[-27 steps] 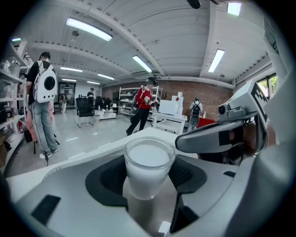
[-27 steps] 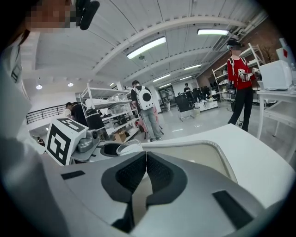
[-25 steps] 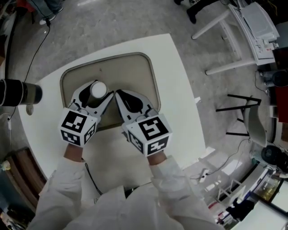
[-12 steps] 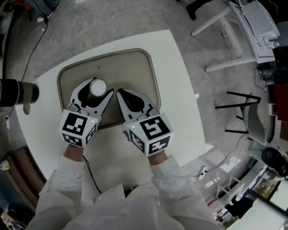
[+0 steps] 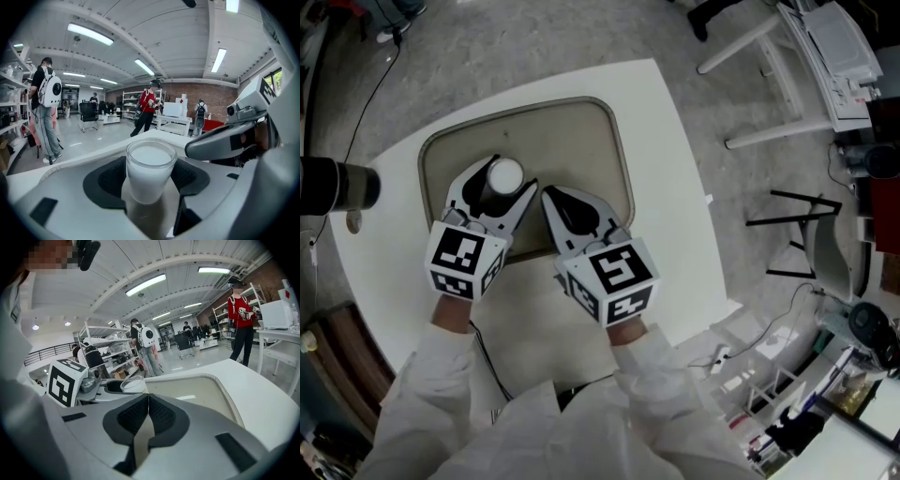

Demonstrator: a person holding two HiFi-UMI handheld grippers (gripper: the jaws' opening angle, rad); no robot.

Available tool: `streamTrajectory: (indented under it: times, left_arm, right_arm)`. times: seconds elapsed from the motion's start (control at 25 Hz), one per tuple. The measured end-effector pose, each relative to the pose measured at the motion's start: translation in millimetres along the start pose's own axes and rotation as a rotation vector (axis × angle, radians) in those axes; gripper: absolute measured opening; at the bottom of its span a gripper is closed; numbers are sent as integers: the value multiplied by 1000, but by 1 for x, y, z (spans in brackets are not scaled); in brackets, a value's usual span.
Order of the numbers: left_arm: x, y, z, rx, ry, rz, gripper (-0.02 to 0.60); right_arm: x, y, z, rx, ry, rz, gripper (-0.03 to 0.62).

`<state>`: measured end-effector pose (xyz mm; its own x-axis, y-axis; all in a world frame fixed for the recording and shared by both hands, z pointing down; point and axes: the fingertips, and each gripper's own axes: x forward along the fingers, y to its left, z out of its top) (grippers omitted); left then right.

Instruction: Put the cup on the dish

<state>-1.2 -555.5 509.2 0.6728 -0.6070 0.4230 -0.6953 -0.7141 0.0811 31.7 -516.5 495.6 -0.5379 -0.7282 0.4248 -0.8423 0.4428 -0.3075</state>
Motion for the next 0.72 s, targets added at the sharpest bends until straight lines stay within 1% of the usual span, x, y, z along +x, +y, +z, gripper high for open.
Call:
streamTrajectory:
  times: [0.24,0.4,0.52,0.72]
  left_arm:
    - [-5,2,-2,-25,-9,-1,276]
    - [-10,0,0,-22,-14,7,288]
    - [-24,-1,0,-9,-18,13,295]
    - [-46,-6,6,8,-25,38,298]
  right_arm:
    - [-3,7,-8,-6,-3,-9,14]
    - [-11,10,-6,-9,-12,-8,14]
    - [-17,19,-6,-15,-17,-5,14]
    - [-31,33,4,-38,-44,6,14]
